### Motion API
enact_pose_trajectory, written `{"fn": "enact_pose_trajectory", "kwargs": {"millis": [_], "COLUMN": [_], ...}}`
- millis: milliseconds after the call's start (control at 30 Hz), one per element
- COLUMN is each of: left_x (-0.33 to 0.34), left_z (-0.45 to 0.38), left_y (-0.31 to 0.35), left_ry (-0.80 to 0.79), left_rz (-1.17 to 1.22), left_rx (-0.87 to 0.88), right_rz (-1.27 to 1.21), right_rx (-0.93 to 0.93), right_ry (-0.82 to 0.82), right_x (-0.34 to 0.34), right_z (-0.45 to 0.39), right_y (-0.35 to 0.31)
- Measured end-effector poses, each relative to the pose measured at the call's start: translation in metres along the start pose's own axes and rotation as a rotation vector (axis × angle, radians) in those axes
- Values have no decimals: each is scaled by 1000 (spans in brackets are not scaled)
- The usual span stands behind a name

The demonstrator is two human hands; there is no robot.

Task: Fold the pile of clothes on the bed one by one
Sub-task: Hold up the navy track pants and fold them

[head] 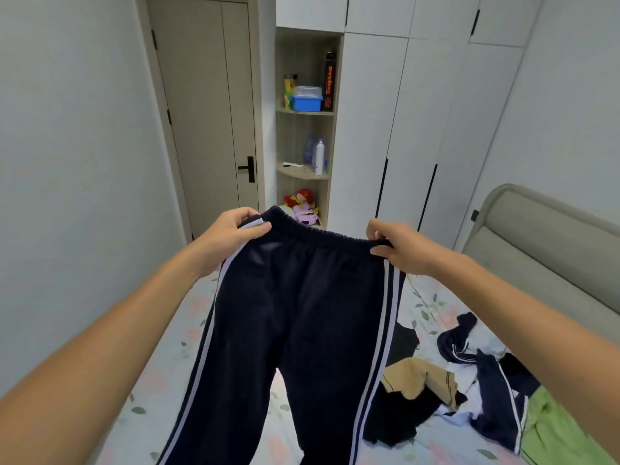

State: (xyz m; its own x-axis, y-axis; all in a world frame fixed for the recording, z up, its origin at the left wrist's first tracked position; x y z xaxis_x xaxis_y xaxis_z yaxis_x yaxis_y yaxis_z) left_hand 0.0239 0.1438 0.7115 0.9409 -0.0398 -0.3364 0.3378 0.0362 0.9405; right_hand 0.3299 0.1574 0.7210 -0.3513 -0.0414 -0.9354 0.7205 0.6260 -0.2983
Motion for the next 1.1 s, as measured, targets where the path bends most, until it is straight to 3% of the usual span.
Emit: {"fn": "enact_pose_trajectory", "kwargs": {"millis": [100, 167, 267, 567, 767, 933, 1100], "left_x": [1, 5, 7, -19, -35, -46, -39], "left_z": [6, 12, 17, -2, -13, -30, -40], "left_y": [8, 11, 16, 46, 66, 70, 79], "left_ry": [-244, -410, -473, -194, 5, 201, 500], "left_rz": [-56, -103, -170, -359, -308, -175, -237], "left_rx": [-40, -76, -93, 54, 151, 154, 184], "right_rz": [-128, -154, -72, 90, 64, -115, -542], "right_rx": [-21, -53, -105, -156, -129, -35, 172], "right_ry": [52, 5, -92, -170, 6, 213, 312], "right_x": [-17, -23, -25, -21, -44, -72, -68], "right_z": [-4, -9, -18, -33, -40, -52, -63], "right_y": [-2, -3, 0, -2, 10, 15, -1]}}
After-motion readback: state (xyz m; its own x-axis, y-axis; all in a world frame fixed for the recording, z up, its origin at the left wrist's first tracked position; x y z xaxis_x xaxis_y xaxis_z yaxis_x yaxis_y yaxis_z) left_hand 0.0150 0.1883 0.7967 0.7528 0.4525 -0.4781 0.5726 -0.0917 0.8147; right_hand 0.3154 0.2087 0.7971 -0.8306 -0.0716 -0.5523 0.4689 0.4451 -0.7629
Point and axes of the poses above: each hand's wrist, its own z-axis away from the middle knuckle, its own x-axis out of the palm, y = z × x, the point moved 7 cm from there along -z, towards the middle knuckle, and after that the axes turned 13 degrees about -x, right-handed, at the moved point
